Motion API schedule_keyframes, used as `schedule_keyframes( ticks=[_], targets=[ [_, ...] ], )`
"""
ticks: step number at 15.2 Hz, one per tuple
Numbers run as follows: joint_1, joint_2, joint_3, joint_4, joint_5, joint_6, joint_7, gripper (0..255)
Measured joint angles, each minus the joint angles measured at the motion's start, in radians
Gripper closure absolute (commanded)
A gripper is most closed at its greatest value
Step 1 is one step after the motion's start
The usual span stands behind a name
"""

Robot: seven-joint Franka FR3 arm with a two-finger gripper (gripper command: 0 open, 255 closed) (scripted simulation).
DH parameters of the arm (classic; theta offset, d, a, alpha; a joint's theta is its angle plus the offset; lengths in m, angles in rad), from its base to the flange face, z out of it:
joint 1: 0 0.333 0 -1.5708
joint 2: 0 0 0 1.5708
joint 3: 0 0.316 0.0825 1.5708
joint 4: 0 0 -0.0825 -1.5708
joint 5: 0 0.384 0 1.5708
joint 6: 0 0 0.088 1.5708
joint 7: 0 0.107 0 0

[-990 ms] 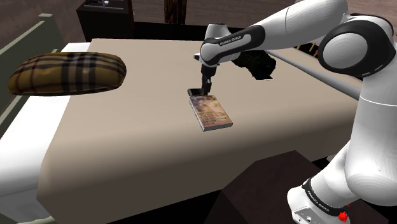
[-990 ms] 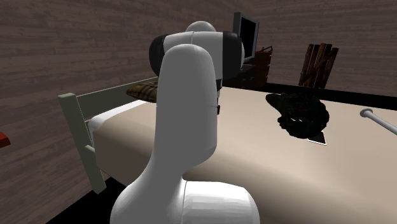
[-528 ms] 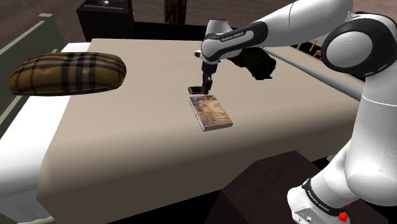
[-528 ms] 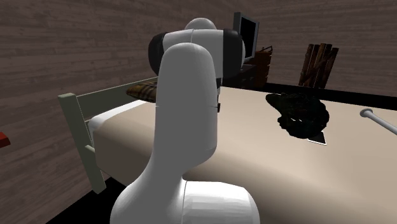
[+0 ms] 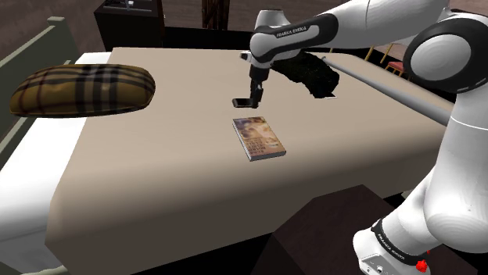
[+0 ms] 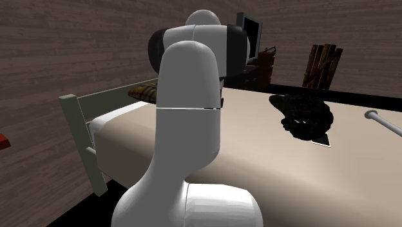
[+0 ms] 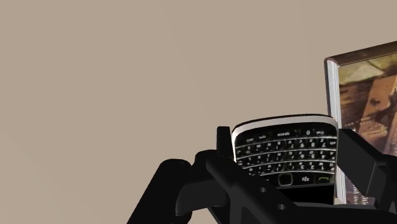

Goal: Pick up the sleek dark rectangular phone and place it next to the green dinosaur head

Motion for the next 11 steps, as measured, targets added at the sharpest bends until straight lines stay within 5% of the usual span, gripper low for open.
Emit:
schedule_keyframes(
  ticks=[11],
  targets=[
    [0.001,-0.035,-0.003,0.099,-0.008,-0.134,0.008,255]
  ],
)
